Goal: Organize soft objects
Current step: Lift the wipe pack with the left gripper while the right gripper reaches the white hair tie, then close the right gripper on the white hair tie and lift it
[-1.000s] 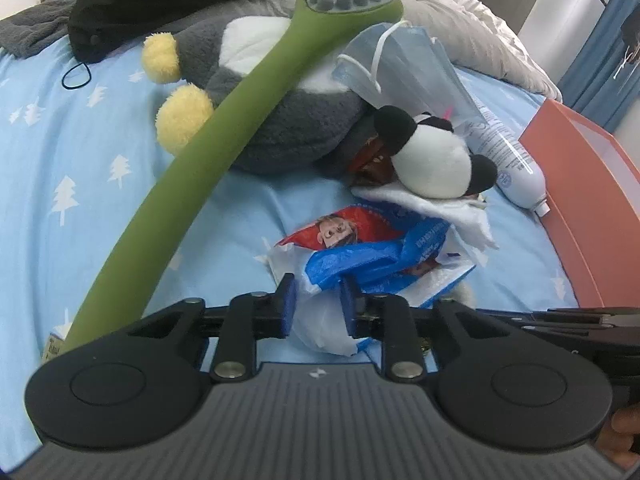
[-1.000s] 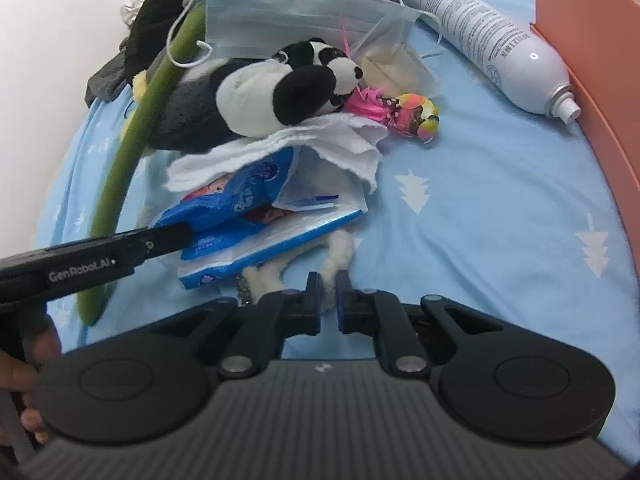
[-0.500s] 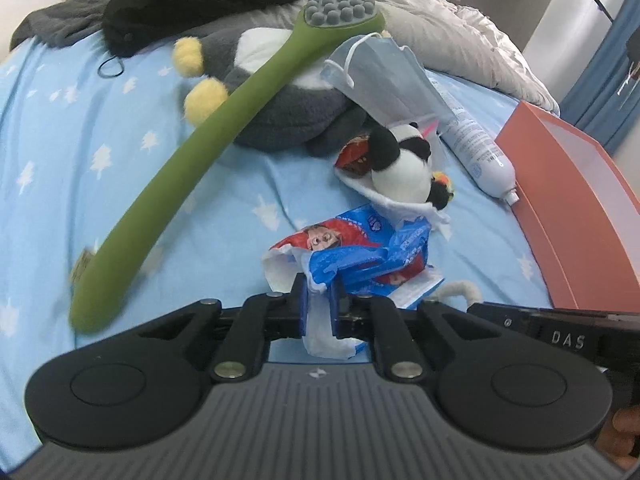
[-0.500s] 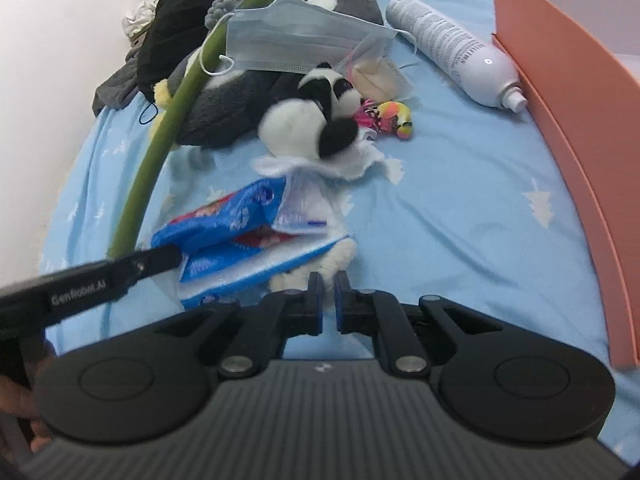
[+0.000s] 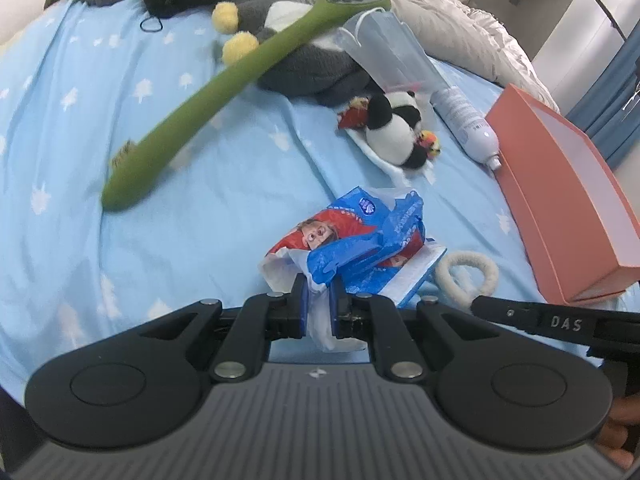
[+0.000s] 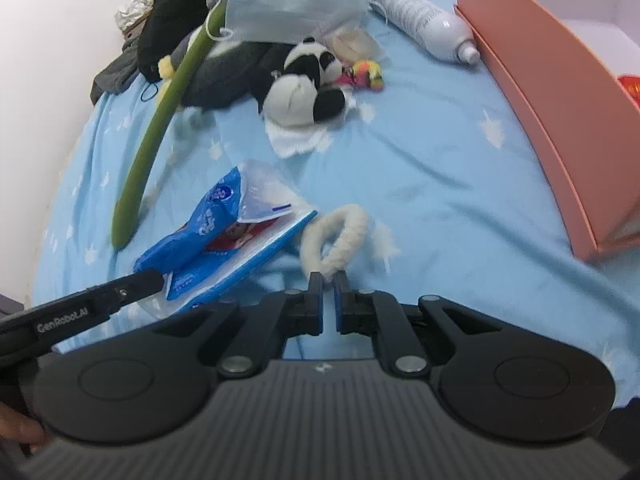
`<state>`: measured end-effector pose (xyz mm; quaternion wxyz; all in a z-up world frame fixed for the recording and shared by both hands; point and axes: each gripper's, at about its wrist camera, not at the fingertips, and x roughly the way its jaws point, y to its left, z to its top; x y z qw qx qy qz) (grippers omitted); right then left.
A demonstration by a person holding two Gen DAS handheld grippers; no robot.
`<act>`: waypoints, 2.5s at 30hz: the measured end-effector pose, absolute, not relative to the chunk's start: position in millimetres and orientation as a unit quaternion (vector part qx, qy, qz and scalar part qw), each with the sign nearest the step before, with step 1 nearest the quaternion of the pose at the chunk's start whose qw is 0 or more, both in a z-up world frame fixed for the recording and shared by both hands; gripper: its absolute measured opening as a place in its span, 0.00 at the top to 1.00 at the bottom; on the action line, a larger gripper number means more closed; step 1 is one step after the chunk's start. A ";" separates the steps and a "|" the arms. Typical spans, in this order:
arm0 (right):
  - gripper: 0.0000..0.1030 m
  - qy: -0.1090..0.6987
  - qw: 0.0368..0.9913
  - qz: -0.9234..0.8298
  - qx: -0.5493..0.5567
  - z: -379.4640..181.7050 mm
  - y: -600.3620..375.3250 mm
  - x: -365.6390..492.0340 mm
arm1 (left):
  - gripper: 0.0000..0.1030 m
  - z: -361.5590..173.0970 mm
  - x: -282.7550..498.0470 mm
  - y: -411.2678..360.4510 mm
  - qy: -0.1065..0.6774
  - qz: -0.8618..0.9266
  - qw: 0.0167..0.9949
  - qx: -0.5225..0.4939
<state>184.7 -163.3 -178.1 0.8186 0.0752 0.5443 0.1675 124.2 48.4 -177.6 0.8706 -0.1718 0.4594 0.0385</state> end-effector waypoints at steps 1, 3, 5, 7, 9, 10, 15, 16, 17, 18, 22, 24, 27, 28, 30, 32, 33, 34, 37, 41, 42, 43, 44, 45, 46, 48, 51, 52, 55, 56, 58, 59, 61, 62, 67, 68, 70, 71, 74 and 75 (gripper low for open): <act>0.95 0.547 0.816 0.167 0.077 -179.5 -165.2 182.5 | 0.88 -178.8 122.4 46.6 0.464 0.037 0.868 -0.176; 0.95 0.551 0.815 0.162 0.071 -182.9 -167.2 179.0 | 0.88 -182.9 119.8 42.1 0.474 0.028 0.860 -0.185; 0.94 0.557 0.811 0.164 0.072 -186.6 -168.7 178.2 | 0.87 -187.1 119.3 37.2 0.487 0.016 0.853 -0.186; 0.94 0.560 0.809 0.167 0.064 -186.7 -168.8 178.4 | 0.87 -188.2 118.4 31.8 0.494 0.003 0.851 -0.179; 0.92 0.553 0.814 0.168 0.055 -182.8 -168.9 178.1 | 0.79 -186.3 118.8 27.4 0.500 0.007 0.851 -0.163; 0.92 0.550 0.817 0.166 0.051 -181.3 -169.7 178.6 | 0.71 -186.2 119.8 26.1 0.503 0.002 0.849 -0.158; 0.75 0.541 0.824 0.167 0.021 -178.7 -170.5 184.0 | 0.40 -175.9 117.9 20.8 0.491 -0.019 0.862 -0.126; 0.60 0.540 0.825 0.167 0.017 -179.5 -170.8 185.8 | 0.40 -172.4 116.6 19.3 0.485 -0.024 0.866 -0.118; 0.57 0.538 0.826 0.169 0.017 -180.0 -171.7 187.5 | 0.40 -169.0 116.5 17.8 0.478 -0.029 0.871 -0.111; 0.57 0.535 0.827 0.172 0.019 -180.5 -172.4 189.4 | 0.40 -166.3 118.9 16.6 0.472 -0.032 0.875 -0.106; 0.44 0.534 0.827 0.175 0.009 -184.7 -171.3 200.1 | 0.40 -163.9 131.3 14.8 0.458 -0.041 0.882 -0.099; 0.36 0.533 0.826 0.182 0.002 -187.0 -169.1 204.8 | 0.40 -166.2 139.5 13.2 0.457 -0.049 0.883 -0.099; 0.36 0.539 0.819 0.196 -0.008 -193.2 -164.3 211.6 | 0.42 -174.5 152.8 10.3 0.466 -0.056 0.878 -0.098; 0.36 0.542 0.816 0.200 -0.012 -195.4 -162.7 213.3 | 0.42 -177.5 157.0 9.7 0.468 -0.056 0.876 -0.099; 0.36 0.543 0.813 0.209 -0.022 -199.2 -158.4 215.0 | 0.47 -183.1 164.8 8.5 0.471 -0.060 0.874 -0.104; 0.36 0.543 0.810 0.219 -0.034 -203.2 -154.3 216.6 | 0.54 -189.0 172.2 7.3 0.478 -0.063 0.869 -0.107; 0.36 0.543 0.809 0.221 -0.038 -205.1 -152.6 217.8 | 0.57 -192.1 175.3 6.0 0.482 -0.063 0.867 -0.106; 0.36 0.544 0.808 0.221 -0.041 -207.1 -151.2 219.2 | 0.61 -194.4 177.9 5.5 0.485 -0.063 0.866 -0.105; 0.36 0.545 0.807 0.223 -0.040 -211.5 -149.4 223.4 | 0.67 -200.3 183.4 5.7 0.489 -0.061 0.863 -0.106; 0.42 0.544 0.805 0.232 -0.046 -214.6 -145.8 227.1 | 0.78 -206.8 187.8 10.7 0.494 -0.047 0.860 -0.119; 0.44 0.544 0.804 0.235 -0.047 -214.9 -144.9 227.7 | 0.79 -207.6 188.5 11.5 0.495 -0.045 0.859 -0.121; 0.50 0.544 0.803 0.238 -0.045 -215.1 -144.6 228.6 | 0.82 -208.3 189.1 12.3 0.495 -0.043 0.859 -0.124; 0.54 0.545 0.802 0.242 -0.042 -215.1 -144.6 229.4 | 0.84 -208.7 189.8 12.7 0.496 -0.041 0.858 -0.127; 0.63 0.546 0.801 0.243 -0.040 -215.0 -144.4 230.0 | 0.85 -208.7 190.1 12.7 0.497 -0.040 0.857 -0.130; 0.72 0.547 0.800 0.242 -0.040 -215.0 -144.4 230.3 | 0.88 -208.5 190.3 12.3 0.497 -0.041 0.857 -0.131; 0.79 0.548 0.800 0.241 -0.041 -215.0 -144.3 230.8 | 0.90 -206.9 189.6 11.0 0.495 -0.038 0.859 -0.127; 0.84 0.549 0.800 0.240 -0.038 -212.5 -145.5 229.0 | 0.92 -204.6 187.6 11.7 0.494 -0.034 0.859 -0.128; 0.85 0.547 0.801 0.239 -0.040 -211.1 -145.9 227.4 | 0.92 -203.3 186.2 12.1 0.493 -0.033 0.860 -0.130; 0.86 0.543 0.806 0.233 -0.043 -206.3 -148.1 220.3 | 0.94 -197.9 181.7 12.7 0.488 -0.028 0.863 -0.130; 0.86 0.542 0.807 0.231 -0.042 -204.5 -149.7 218.2 | 0.94 -195.6 179.6 12.8 0.486 -0.027 0.864 -0.130; 0.87 0.539 0.810 0.227 -0.041 -201.2 -151.8 213.6 | 0.94 -191.9 175.8 12.7 0.483 -0.026 0.866 -0.131; 0.87 0.538 0.812 0.224 -0.041 -199.4 -152.8 211.1 | 0.95 -189.6 173.6 12.5 0.480 -0.025 0.867 -0.132; 0.87 0.534 0.816 0.218 -0.039 -195.6 -155.0 206.2 | 0.95 -185.1 168.6 11.8 0.476 -0.024 0.869 -0.131; 0.87 0.532 0.818 0.215 -0.037 -193.4 -156.2 203.9 | 0.95 -182.8 166.2 11.5 0.474 -0.023 0.870 -0.132; 0.88 0.518 0.832 0.196 -0.027 -180.6 -162.8 193.1 | 0.95 -170.6 154.2 9.7 0.460 -0.019 0.877 -0.135; 0.88 0.515 0.835 0.193 -0.023 -177.5 -164.5 191.0 | 0.95 -167.9 151.6 9.3 0.456 -0.019 0.879 -0.135; 0.88 0.509 0.840 0.188 -0.020 -172.0 -166.9 186.8 | 0.95 -162.5 147.0 9.2 0.450 -0.018 0.882 -0.136; 0.88 0.505 0.843 0.186 -0.021 -169.2 -167.7 184.3 | 0.95 -159.7 144.6 9.0 0.447 -0.019 0.884 -0.137; 0.88 0.496 0.849 0.181 -0.018 -161.4 -170.2 178.0 | 0.96 -151.3 138.4 7.6 0.439 -0.020 0.887 -0.139; 0.88 0.492 0.851 0.181 -0.018 -158.9 -170.6 175.8 | 0.96 -148.3 136.0 7.1 0.436 -0.021 0.889 -0.138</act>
